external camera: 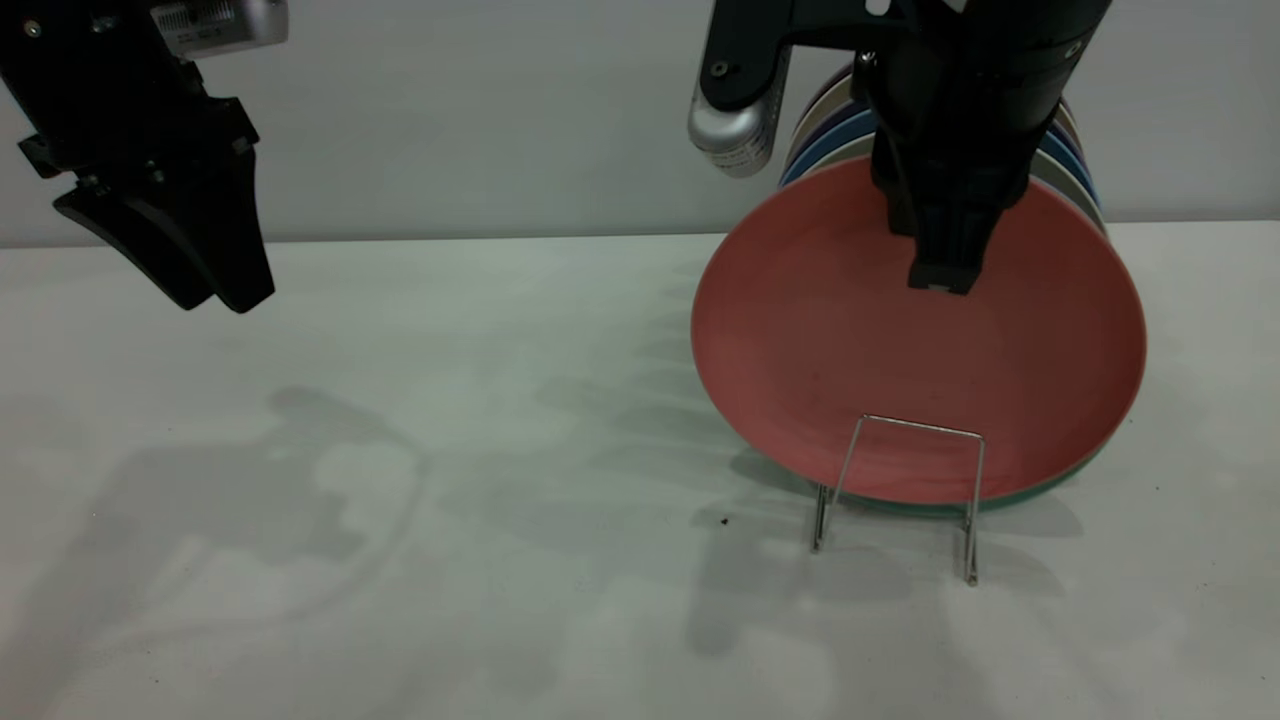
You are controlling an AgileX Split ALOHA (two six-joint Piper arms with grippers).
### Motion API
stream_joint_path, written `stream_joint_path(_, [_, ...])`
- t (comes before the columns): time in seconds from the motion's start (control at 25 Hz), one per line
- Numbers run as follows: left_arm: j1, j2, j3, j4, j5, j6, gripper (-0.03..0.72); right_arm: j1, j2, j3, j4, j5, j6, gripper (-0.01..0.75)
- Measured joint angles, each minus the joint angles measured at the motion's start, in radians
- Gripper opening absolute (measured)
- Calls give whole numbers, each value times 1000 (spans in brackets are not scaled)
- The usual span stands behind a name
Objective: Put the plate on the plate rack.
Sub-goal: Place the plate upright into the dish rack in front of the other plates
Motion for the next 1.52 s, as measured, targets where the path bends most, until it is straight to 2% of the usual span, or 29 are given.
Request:
stream_joint_path(0.48, [0,0,0,0,3,0,452,0,5,0,0,2,17,107])
stream_joint_path(0.92, [0,0,0,0,7,1,452,0,5,0,34,39,27,294])
stream_joint_path(1.52, [0,0,0,-3,8,2,452,0,-23,0,87,106,27,319])
